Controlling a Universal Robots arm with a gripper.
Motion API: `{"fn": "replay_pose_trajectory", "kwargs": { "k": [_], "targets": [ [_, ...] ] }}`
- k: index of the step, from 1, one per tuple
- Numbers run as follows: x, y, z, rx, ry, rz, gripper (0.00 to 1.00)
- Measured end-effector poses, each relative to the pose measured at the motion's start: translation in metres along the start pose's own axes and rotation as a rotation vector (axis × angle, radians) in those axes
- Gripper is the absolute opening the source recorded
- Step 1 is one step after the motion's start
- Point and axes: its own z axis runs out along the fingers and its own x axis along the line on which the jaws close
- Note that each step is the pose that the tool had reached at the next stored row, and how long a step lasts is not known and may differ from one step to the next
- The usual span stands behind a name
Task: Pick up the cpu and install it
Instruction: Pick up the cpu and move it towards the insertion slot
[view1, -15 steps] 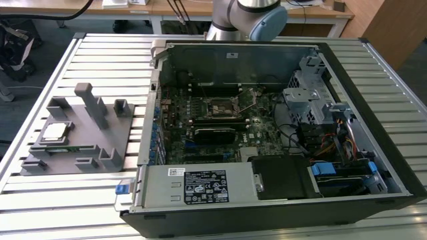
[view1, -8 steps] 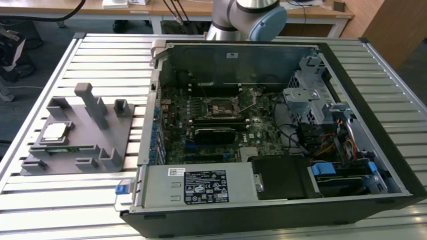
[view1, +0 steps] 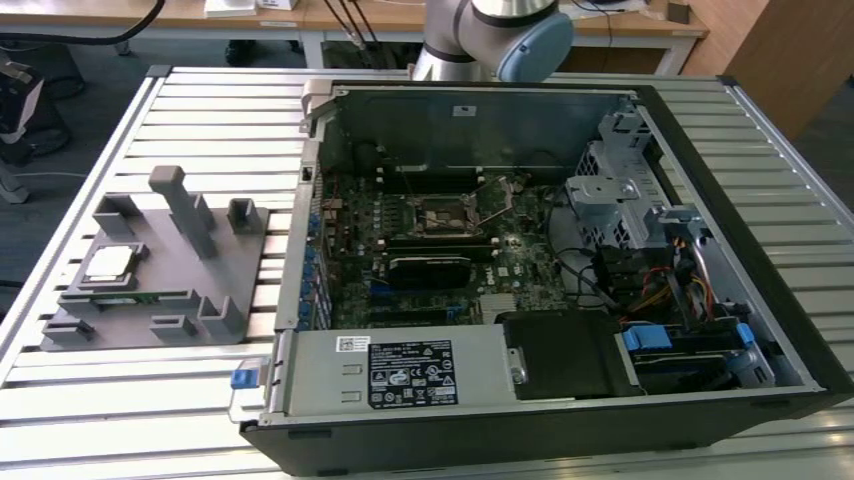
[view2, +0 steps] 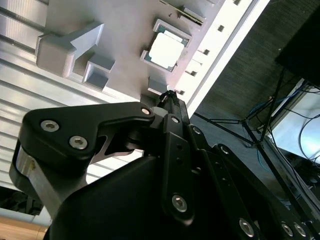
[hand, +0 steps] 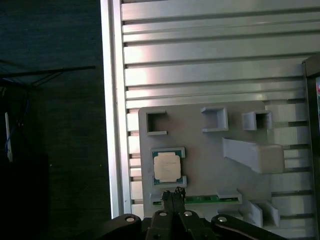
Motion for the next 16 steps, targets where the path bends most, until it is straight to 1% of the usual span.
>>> {"fn": "replay_pose_trajectory", "kwargs": {
  "k": [4, 7, 8, 10, 11, 12, 16],
  "targets": [
    [0.0020, -0.0002, 0.0022, 0.0006, 0.0001, -0.001, 0.11],
    [0.0023, -0.0003, 0.0046, 0.0048, 0.0008, -0.002, 0.11],
    [0.0023, -0.0003, 0.0054, 0.0086, 0.0007, -0.002, 0.11],
    [0.0023, -0.0004, 0.0069, 0.0226, -0.0006, -0.002, 0.11],
    [0.0022, -0.0004, 0.0075, 0.0275, -0.0009, -0.002, 0.11],
    [0.0021, -0.0005, 0.0083, 0.0305, -0.0011, -0.002, 0.11],
    [0.0024, -0.0006, 0.0124, 0.0310, -0.0014, -0.004, 0.11]
  ]
}}
